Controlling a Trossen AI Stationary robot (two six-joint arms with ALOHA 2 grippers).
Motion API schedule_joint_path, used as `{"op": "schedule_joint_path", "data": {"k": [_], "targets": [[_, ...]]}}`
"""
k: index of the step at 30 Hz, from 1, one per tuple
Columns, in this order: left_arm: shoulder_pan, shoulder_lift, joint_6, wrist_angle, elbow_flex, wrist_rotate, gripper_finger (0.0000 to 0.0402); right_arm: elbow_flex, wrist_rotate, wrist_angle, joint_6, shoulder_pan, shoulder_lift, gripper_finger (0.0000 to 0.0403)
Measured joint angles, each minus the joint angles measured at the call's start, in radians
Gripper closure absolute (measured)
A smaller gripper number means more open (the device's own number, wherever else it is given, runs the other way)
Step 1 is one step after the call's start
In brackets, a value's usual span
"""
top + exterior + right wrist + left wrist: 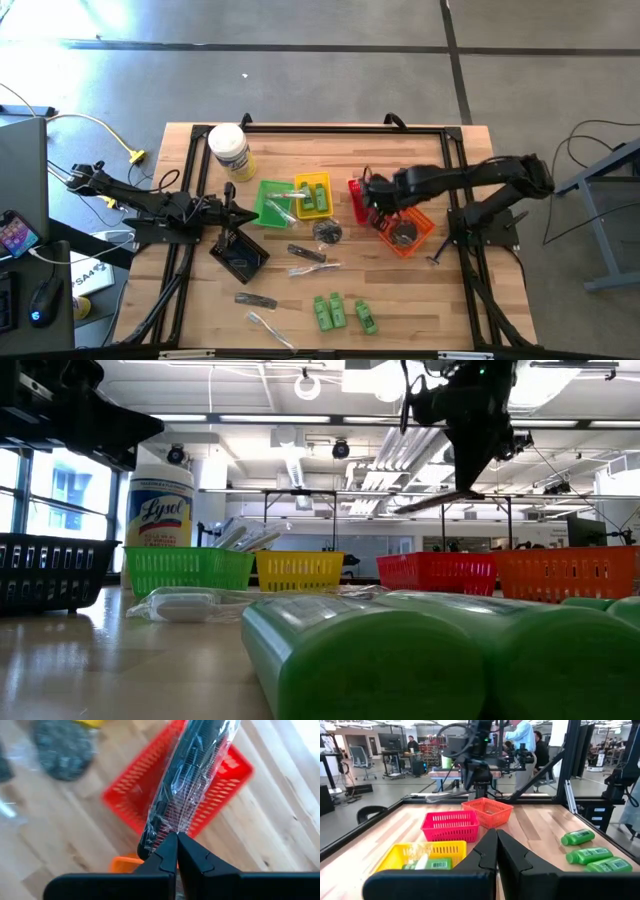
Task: Pick & Place Travel size toiletries
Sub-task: Put the top right black comb into the red basket
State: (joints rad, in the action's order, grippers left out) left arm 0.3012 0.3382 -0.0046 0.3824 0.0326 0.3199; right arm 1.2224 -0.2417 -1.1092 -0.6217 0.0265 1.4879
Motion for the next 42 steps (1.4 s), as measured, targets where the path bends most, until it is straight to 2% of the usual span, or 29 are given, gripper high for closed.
{"op": "schedule_joint_path", "data": {"k": [5, 9, 13, 17, 21, 24, 28, 33, 42], "targets": [[0.0, 0.0, 0.0, 0.001, 0.0, 0.0, 0.0402, -0.001, 0.014, -0.028, 0.056, -0.088, 0.0, 0.04], [0.0, 0.0, -0.002, 0.0, 0.0, 0.0, 0.0402, 0.0, 0.015, -0.025, 0.069, -0.116, 0.0, 0.04], [0.0, 0.0, -0.009, -0.003, 0.0, -0.011, 0.0402, -0.001, 0.04, -0.022, 0.072, -0.107, 0.0, 0.04], [0.0, 0.0, -0.012, -0.02, 0.0, -0.024, 0.0402, -0.002, 0.011, 0.033, 0.136, -0.049, -0.019, 0.04], [0.0, 0.0, -0.012, -0.019, 0.0, -0.024, 0.0402, 0.0, 0.05, 0.116, 0.166, -0.006, -0.095, 0.04], [0.0, 0.0, -0.012, -0.019, 0.0, -0.024, 0.0402, -0.002, 0.041, 0.169, 0.214, 0.01, -0.151, 0.04], [0.0, -0.001, -0.013, -0.019, 0.0, -0.024, 0.0402, -0.037, 0.056, 0.325, 0.273, 0.032, -0.282, 0.04], [0.0, -0.001, -0.013, -0.008, 0.0, -0.023, 0.0402, -0.164, 0.113, 0.486, 0.299, 0.03, -0.436, 0.04], [0.0, 0.0, -0.013, -0.008, 0.0, -0.023, 0.0402, -0.408, 0.092, 0.551, 0.208, 0.03, -0.647, 0.04]]}}
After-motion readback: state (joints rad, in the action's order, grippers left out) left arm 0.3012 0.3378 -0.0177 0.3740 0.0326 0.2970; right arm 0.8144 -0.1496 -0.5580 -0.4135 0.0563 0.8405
